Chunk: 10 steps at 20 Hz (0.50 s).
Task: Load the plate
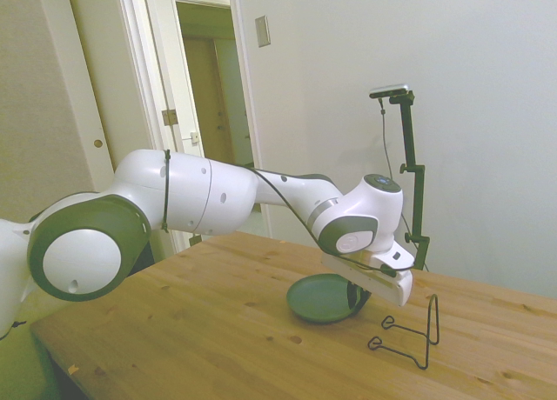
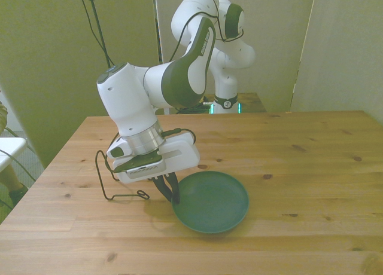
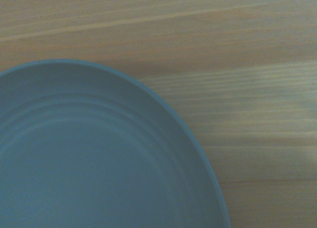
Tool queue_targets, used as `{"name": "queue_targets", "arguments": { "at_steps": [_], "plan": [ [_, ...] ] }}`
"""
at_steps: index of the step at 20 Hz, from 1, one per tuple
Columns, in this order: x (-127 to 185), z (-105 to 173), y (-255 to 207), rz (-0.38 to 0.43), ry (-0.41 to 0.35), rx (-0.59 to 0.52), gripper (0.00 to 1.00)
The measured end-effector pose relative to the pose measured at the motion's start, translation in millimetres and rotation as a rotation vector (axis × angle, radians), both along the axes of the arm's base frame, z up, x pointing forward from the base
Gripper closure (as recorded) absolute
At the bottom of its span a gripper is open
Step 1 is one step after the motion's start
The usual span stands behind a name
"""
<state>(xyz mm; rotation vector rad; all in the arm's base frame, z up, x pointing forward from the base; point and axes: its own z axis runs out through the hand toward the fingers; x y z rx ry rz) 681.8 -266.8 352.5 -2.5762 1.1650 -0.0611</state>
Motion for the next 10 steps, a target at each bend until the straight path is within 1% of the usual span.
{"name": "queue_targets", "arguments": {
  "at_steps": [4, 6, 8, 10],
  "plan": [
    [2, 2, 13, 0.000, 0.006, -0.007, 1.00],
    [-2, 9, 17, -0.002, 0.005, -0.014, 1.00],
    [-10, 25, 22, -0.010, -0.015, -0.028, 1.00],
    [-23, 47, 31, -0.012, -0.037, -0.052, 1.00]
  ]
}}
